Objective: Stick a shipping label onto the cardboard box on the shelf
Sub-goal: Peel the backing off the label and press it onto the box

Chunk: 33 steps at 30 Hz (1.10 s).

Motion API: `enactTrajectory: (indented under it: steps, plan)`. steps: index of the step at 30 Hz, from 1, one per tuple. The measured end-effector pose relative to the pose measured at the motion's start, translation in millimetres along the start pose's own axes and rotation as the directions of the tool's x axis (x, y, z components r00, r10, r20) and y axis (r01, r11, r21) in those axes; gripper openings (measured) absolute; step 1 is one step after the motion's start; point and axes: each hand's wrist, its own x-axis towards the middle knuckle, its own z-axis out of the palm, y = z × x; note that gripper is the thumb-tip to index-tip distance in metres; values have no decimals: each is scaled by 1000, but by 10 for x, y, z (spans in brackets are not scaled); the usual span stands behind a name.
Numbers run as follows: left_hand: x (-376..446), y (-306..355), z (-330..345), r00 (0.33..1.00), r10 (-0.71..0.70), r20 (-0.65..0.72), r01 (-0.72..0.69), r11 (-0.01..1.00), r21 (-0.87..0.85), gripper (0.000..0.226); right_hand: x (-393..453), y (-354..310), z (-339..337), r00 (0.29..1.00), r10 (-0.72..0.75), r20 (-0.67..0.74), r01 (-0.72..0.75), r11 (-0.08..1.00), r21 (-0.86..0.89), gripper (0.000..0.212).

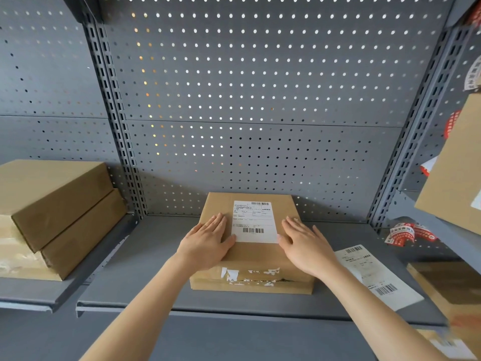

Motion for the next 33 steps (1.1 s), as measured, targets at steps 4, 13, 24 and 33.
enactTrajectory:
  steps: [4,13,24,33]
  plan:
    - [-18,-102,-43,998,65,16,-65,998,26,55,9,101,-40,999,-46,-17,46,998,39,50]
    - [49,87,-8,975,223,11,-224,974,33,55,80,-103,-63,958,-274,80,279,959,-49,56]
    - [356,162,-76,966,245,83,-250,967,54,58,371,-185,-46,955,-271,124,279,958,-60,59]
    - [761,128,-73,970,226,86,-231,971,58,59,764,-160,-31,967,-233,99,239,970,-54,59]
